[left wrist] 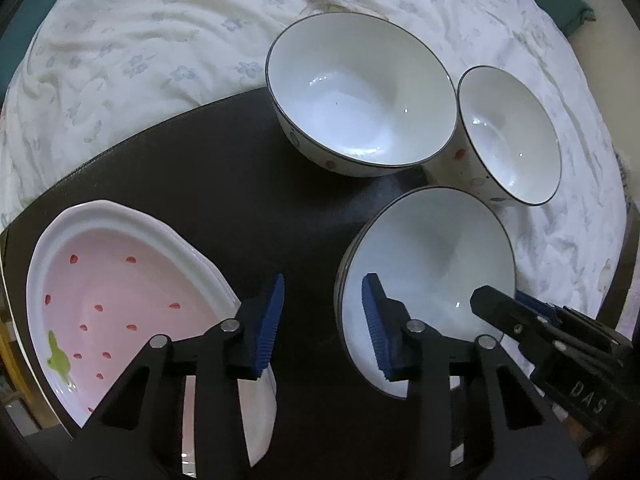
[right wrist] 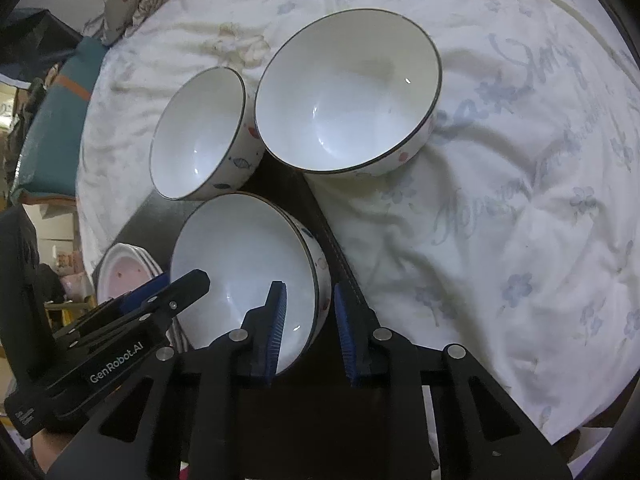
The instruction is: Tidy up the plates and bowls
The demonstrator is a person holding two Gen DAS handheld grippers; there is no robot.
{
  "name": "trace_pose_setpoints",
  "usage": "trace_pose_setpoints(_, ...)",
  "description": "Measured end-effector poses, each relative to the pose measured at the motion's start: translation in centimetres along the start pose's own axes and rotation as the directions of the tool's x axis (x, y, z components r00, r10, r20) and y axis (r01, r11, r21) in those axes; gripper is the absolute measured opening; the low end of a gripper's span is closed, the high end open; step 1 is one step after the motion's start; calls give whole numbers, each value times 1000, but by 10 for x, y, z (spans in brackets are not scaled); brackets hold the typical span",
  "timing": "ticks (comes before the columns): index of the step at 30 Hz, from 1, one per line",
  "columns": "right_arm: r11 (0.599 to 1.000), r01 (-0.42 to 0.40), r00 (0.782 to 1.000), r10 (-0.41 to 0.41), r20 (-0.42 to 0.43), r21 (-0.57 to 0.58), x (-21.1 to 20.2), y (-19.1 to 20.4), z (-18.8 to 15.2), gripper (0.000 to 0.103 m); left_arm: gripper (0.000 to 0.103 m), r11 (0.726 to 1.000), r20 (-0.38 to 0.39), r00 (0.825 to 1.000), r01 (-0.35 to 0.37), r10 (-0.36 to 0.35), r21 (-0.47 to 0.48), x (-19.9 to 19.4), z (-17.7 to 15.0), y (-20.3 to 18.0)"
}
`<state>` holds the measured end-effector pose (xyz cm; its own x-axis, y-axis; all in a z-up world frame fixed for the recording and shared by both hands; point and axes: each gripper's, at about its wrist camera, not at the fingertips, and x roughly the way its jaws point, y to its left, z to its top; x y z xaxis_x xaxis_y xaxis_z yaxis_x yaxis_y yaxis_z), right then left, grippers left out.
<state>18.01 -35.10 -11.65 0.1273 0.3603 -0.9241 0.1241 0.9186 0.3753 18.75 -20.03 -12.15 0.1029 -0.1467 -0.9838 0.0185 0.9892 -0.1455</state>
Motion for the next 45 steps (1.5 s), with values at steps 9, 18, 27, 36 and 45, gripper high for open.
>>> trace_pose_setpoints(9,994,103,994,-104,-28,-45,19,9,-3,21,13,999,-31,999,-38,39,27,18,1,-12)
trace_pose_setpoints(18,990,115,993,-116,-6,-83,20,18,-4,14,7,994,-32,996,-86,89,71,19,1,-28)
trace_pose_setpoints(27,992,92,996,-91,19,-90,7,15,-5,13,7,992,-2,995,-99,99,80,1,-5,-38)
trace_pose_setpoints(36,990,86,995,-80,61,-113,-10,20,-11,11,7,990,49,994,-100,96,96,-24,-16,-28)
trace_pose_setpoints(45,986,79,991,-62,118,-147,-32,37,-18,10,7,992,111,991,-85,75,89,-63,-14,-5)
